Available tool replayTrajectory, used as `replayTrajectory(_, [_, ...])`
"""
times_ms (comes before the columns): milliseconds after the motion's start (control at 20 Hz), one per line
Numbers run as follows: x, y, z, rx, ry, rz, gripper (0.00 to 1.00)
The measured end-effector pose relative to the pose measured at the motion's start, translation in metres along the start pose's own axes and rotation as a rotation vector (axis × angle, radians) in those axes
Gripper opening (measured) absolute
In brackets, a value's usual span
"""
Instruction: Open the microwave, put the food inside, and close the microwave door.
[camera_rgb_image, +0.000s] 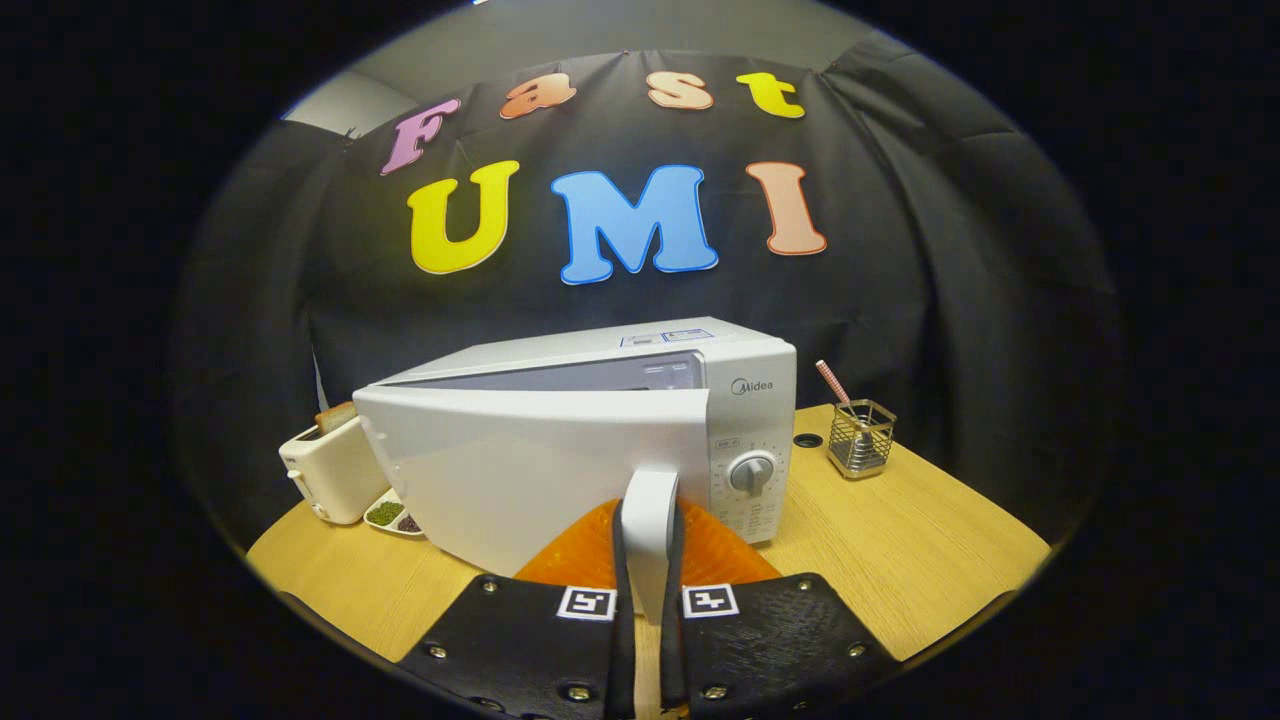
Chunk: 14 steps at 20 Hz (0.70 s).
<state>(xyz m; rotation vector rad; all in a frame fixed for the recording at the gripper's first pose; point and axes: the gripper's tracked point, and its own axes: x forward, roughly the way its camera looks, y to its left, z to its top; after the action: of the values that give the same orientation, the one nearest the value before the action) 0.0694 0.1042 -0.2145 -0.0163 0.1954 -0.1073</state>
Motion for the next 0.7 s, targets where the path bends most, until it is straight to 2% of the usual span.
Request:
replayTrajectory(150, [-0.021,0.013,-0.005,0.043,-0.005,0.025,0.10])
replayTrajectory(700, [-0.076,0.057,-0.027,0.069,-0.015,0.120,0.14])
